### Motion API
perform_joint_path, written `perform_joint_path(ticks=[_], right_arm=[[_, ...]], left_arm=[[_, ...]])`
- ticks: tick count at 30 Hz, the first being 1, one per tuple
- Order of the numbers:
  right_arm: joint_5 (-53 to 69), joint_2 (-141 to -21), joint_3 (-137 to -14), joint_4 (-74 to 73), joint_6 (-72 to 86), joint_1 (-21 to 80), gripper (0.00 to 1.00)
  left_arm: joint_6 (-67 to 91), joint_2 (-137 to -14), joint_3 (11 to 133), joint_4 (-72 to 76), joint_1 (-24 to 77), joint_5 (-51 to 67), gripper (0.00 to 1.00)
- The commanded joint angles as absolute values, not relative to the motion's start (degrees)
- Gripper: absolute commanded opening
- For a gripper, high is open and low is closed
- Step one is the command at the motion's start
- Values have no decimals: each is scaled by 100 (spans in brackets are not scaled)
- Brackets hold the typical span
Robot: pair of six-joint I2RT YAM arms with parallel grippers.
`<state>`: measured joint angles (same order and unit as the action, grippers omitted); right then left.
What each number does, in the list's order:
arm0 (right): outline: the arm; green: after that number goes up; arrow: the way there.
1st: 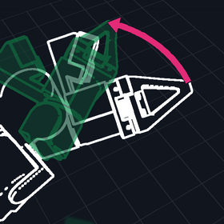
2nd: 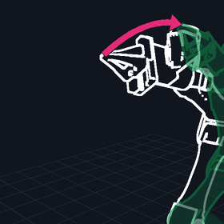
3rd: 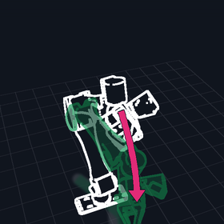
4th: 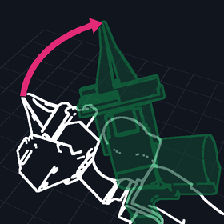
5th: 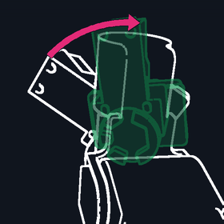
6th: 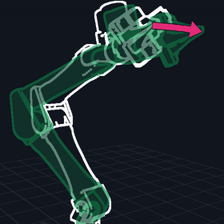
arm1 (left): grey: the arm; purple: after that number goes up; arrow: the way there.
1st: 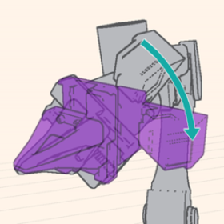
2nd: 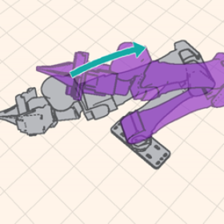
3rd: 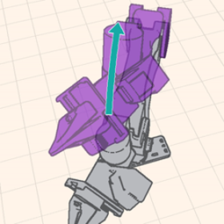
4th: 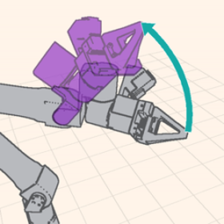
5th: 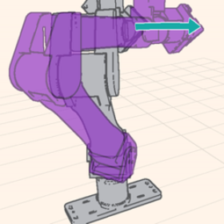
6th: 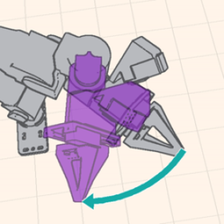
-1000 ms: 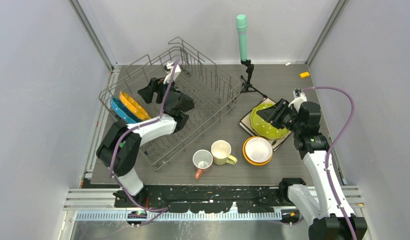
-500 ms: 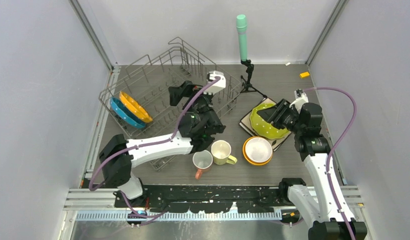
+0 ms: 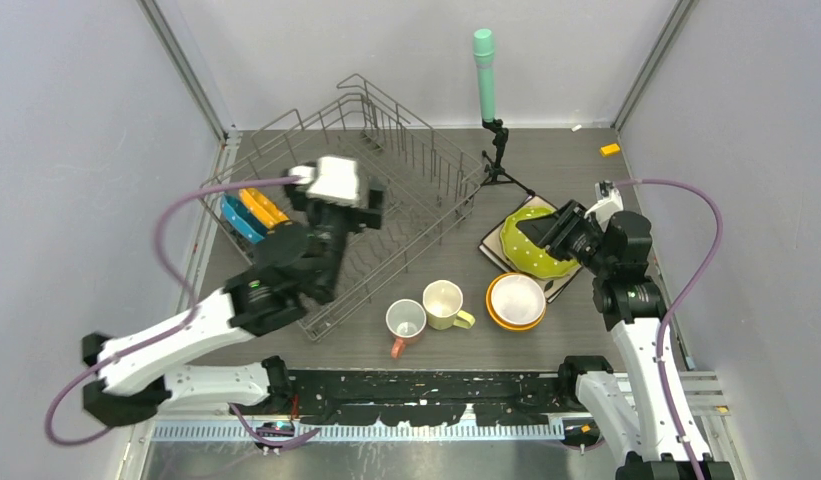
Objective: Load the mixed dishes into the dish rack
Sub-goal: Insert the plate into the dish rack, then move the dish rack to the center of the board.
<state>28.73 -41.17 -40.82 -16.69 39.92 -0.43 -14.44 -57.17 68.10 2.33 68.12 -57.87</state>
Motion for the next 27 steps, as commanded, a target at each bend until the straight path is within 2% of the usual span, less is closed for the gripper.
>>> perform_joint_path(ticks=[1,6,12,17,23,27], right_arm=[[2699,-3714,-4336,-1863,4095,0,44],[2578,-3550,-4225,-1952,4238,0,44],[2338,-3494,-4155,-2097,4326,0,44],[1676,-3615,-4188,-2505,4350,0,44],[200,-3883,-4191,-3382,4713,0,45],[-938,-4194,-4366,-4055,4865,0,50]], left_arm=[[766,-5262,6508,-1731,6655,-4426,92],[956,-5347,6886,-2770,5801,-2924,95],[1192,-5527,7078,-3510,4442,-1801,96],[1479,-5998,7316,-3979,3512,-844,97],[1775,-6775,7689,-4391,3338,-471,99],[2095,-7291,7955,-4720,3332,-530,100]])
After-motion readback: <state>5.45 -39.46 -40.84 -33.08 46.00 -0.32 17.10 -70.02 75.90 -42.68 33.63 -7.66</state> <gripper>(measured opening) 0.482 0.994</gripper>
